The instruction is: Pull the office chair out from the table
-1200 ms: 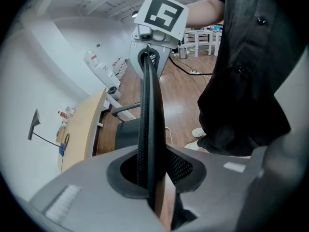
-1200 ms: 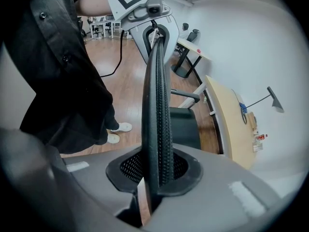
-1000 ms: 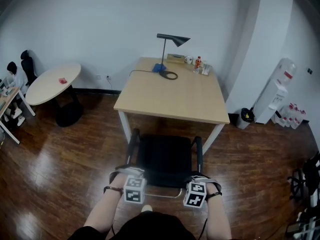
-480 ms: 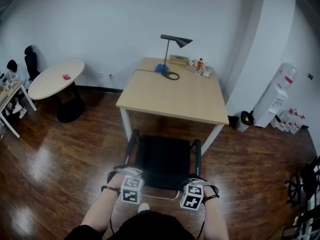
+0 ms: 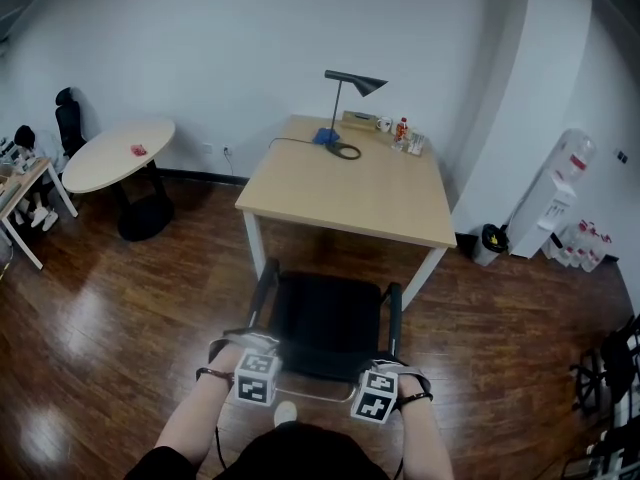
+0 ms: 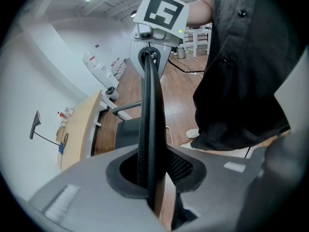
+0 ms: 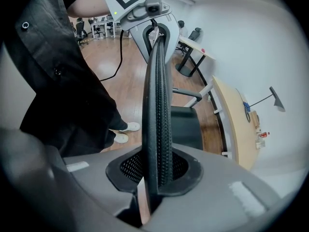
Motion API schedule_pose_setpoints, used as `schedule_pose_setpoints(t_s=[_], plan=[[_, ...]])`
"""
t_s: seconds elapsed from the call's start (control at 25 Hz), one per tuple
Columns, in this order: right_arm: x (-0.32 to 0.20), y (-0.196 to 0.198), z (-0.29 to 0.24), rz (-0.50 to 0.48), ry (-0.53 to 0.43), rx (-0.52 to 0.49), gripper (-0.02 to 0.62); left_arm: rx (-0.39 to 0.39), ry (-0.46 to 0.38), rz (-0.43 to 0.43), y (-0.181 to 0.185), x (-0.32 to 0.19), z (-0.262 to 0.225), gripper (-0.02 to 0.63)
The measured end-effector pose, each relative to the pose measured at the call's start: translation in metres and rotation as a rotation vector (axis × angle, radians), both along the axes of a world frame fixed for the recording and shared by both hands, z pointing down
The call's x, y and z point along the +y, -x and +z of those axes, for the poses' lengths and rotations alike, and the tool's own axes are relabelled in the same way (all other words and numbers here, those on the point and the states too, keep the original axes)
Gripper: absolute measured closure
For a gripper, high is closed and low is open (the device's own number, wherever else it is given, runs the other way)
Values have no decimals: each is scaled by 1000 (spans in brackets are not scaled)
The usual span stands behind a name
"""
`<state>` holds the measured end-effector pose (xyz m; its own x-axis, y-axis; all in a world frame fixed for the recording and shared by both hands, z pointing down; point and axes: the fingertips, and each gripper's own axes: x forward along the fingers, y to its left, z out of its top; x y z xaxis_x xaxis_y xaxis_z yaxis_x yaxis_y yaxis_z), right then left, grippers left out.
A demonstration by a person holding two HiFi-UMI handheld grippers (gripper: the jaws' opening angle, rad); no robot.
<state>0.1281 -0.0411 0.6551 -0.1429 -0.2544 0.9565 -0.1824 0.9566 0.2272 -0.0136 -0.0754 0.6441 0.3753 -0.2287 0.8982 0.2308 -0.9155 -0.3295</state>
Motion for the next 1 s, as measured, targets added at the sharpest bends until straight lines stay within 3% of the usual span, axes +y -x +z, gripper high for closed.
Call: schedule_pose_setpoints(t_s=[0.76,0.88,0.92,1.0], plan=[[41,3,-1,-8,-24,-6,514,28,-33,-35,2,43,-1,511],[31,2,-8,7,-108,-41,474,56,-53,-51,1,41,-4,414],[30,0,-11,8,-122,-39,436,73,-61,-54,1,42,-8,399],[34,-5,-19,6,-135,-20,419,118,-86,-58,-2,46,-19,393]])
